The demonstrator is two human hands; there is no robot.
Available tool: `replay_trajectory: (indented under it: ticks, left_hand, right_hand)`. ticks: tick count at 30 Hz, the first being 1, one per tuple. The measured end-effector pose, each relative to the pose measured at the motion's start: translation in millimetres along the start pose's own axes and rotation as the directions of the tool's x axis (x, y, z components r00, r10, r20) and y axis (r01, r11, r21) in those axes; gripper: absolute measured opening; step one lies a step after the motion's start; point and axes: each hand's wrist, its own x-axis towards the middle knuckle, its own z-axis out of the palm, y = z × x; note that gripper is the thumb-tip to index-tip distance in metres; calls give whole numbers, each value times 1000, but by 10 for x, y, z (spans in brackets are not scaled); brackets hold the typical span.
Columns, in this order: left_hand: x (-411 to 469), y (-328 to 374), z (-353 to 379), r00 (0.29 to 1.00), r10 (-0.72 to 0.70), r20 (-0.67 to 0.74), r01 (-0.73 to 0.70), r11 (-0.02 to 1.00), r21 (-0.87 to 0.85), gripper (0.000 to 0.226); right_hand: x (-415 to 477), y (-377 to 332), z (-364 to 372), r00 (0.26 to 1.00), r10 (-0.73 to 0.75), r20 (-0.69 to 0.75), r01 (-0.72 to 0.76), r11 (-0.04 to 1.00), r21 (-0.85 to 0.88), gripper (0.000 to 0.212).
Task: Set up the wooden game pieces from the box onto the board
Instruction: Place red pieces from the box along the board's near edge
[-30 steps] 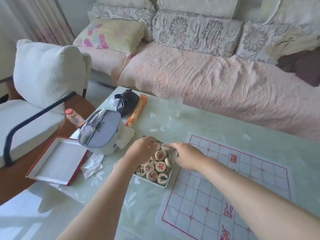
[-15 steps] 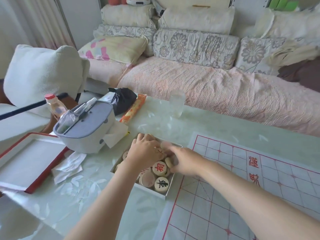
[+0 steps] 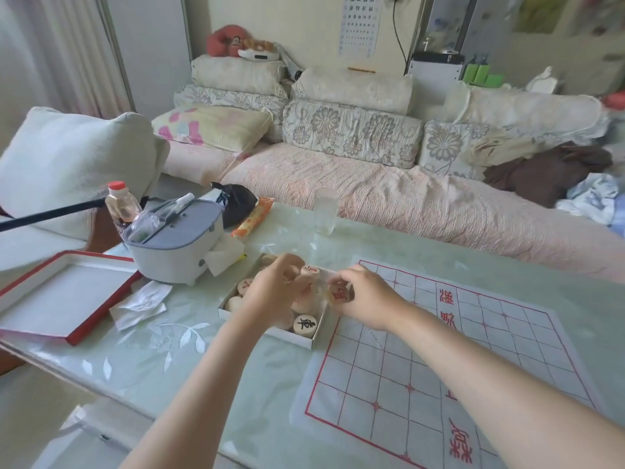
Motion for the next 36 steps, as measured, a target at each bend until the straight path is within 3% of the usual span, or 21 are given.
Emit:
replay_trajectory:
  ticks: [5,11,14,18,23,29,33,36]
  left_hand:
    - [-459,-76,101,993,10,115,-2,997,-75,14]
    - [-739,-185,215,947,7,320,-9,1000,5,15]
    - [-771,-261,178,957,1,289,-40,991,129,16]
    - [-809,-257,168,964,41,264,-80,987,138,11]
    - [-847,-326,202,970,19,244,-42,995,88,8]
    - [-880,-487,287,949,-72,306,51,996,78,12]
    - [-893,-505,259,959,-68,275,48,996,79,9]
    - [-899,-475,217,963,-80,256,92,995,-36,9]
  right_hand:
    - [-414,11,34,999,54,6,-54,998,-9,47]
    - [-864,54,334,990,94,108,-88,994,-61,58]
    - [-963,4,539,983,89,163,-75,993,-88,58]
    - [-1024,-167,751,975,61,216,-32,990,-135,54]
    - [-962,-140,837,992,52,113,-41,994,-97,43]
    - [-797,38,861,994,66,91,-56,993,-108,46]
    - [-782,44,901,990,46,130,-31,993,-115,52]
    - [-759,-16,816,994,-6,110,14,997,-75,65]
